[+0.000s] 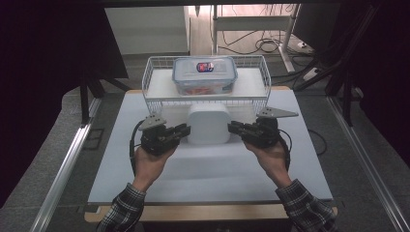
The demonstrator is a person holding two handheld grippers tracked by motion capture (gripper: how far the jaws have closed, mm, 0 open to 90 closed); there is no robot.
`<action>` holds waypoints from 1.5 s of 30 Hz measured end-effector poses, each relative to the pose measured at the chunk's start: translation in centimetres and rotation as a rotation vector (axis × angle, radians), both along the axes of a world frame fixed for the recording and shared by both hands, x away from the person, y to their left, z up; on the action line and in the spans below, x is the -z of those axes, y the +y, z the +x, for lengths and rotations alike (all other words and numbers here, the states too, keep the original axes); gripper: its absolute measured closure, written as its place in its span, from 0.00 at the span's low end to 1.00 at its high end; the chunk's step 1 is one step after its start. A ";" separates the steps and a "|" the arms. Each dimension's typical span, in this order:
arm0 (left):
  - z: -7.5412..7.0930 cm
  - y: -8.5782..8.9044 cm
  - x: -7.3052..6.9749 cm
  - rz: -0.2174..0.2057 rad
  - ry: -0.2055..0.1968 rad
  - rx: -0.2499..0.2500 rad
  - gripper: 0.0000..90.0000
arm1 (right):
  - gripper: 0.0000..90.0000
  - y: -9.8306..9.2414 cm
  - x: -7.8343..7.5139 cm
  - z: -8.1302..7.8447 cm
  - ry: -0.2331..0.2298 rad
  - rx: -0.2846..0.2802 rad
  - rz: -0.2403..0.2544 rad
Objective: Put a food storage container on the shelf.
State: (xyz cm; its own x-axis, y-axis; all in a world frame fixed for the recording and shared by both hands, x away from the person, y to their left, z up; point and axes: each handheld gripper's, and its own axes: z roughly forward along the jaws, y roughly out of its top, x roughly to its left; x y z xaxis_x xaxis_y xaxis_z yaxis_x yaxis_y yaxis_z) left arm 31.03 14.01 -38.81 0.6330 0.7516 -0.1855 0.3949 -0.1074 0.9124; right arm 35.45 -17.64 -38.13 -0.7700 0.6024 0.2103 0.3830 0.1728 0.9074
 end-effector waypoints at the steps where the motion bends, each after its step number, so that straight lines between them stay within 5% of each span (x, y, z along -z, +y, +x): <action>1: 0.1 0.0 -0.3 -0.001 -0.004 -0.001 0.87 | 0.88 0.0 -0.3 0.1 -0.004 0.000 0.004; 27: 3.0 1.1 -9.1 -0.004 -0.104 -0.021 0.87 | 0.87 1.4 -8.8 2.9 -0.106 0.022 0.042; 45: 6.3 1.5 -12.0 -0.044 -0.104 -0.026 0.87 | 0.87 2.2 -12.6 5.6 -0.137 0.068 0.046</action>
State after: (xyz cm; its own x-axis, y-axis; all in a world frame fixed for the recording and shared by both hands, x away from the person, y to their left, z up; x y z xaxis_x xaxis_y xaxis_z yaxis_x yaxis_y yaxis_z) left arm 37.37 15.49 -26.78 0.6312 0.7604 -0.1526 0.2998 -0.0578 0.9522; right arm 41.07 -15.44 -25.52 -0.7513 0.6460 0.1347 0.2645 0.1077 0.9583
